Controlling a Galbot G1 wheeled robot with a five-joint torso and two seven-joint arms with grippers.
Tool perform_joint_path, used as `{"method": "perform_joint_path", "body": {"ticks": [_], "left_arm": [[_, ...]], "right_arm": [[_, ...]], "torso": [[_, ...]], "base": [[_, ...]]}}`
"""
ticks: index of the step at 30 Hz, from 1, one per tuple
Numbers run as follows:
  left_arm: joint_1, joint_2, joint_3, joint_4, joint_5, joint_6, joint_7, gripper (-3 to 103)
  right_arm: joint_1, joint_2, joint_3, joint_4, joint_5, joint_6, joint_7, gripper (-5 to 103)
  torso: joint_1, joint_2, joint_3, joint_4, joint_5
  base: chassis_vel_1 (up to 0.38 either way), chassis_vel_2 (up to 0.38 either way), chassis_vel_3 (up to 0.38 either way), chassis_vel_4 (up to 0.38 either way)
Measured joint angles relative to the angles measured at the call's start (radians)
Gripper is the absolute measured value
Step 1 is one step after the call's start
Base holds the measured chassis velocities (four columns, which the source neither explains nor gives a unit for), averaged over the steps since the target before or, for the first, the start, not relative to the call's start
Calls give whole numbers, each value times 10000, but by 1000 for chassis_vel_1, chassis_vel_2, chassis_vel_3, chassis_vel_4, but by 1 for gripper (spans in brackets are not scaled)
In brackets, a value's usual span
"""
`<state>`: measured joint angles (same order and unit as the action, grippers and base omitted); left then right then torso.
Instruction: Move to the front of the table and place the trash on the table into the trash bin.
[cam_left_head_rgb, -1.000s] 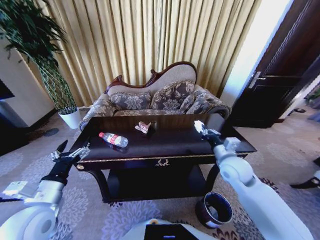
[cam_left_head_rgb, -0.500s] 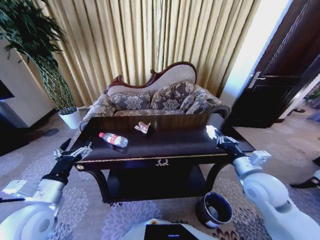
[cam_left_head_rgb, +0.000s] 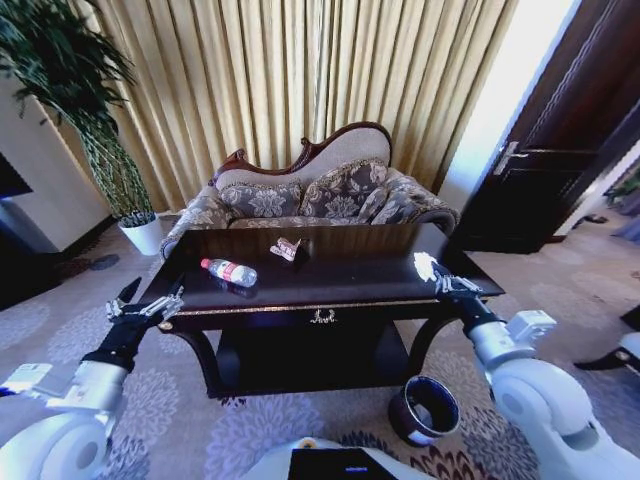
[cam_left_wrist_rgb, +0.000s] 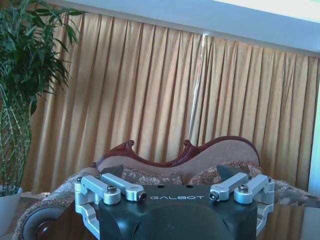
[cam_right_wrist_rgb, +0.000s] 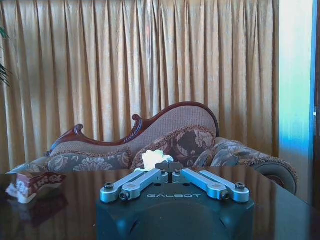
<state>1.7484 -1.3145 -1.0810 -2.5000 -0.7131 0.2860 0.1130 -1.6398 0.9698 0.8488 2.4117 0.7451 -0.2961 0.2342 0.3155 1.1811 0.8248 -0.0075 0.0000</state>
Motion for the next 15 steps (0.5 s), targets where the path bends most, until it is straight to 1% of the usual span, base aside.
{"method": "perform_joint_path", "body": {"ticks": [7,8,9,12,14,15], "left_arm": [[14,-17,-32,-3,5,0,-17,100],[53,-33,-67,-3,8,0,-22,100],[53,-33,-67,-3,8,0,-22,100],[100,-47,-105,-3,12,-1,-29,100],[107,-46,-136,-3,12,-4,-37,100],[107,-46,-136,-3,12,-4,-37,100]], "right_arm": [[78,-23,-155,-75,-163,34,8,0],[97,17,-249,-147,-281,-17,-186,0],[97,17,-249,-147,-281,-17,-186,0],[85,165,-376,-369,-408,-147,-333,0],[14,362,-494,-1031,-865,-186,-449,0],[14,362,-494,-1031,-865,-186,-449,0]], "torso": [[-2,0,0,1,0],[-2,1,-1,1,-1],[-2,1,-1,1,-1],[-3,2,-2,2,-4],[-2,2,-1,2,-2],[-2,2,-1,2,-2]], "base": [[141,-140,-137,136],[88,-81,-109,70],[88,-81,-109,70],[0,0,0,0],[0,0,0,0],[0,0,0,0]]}}
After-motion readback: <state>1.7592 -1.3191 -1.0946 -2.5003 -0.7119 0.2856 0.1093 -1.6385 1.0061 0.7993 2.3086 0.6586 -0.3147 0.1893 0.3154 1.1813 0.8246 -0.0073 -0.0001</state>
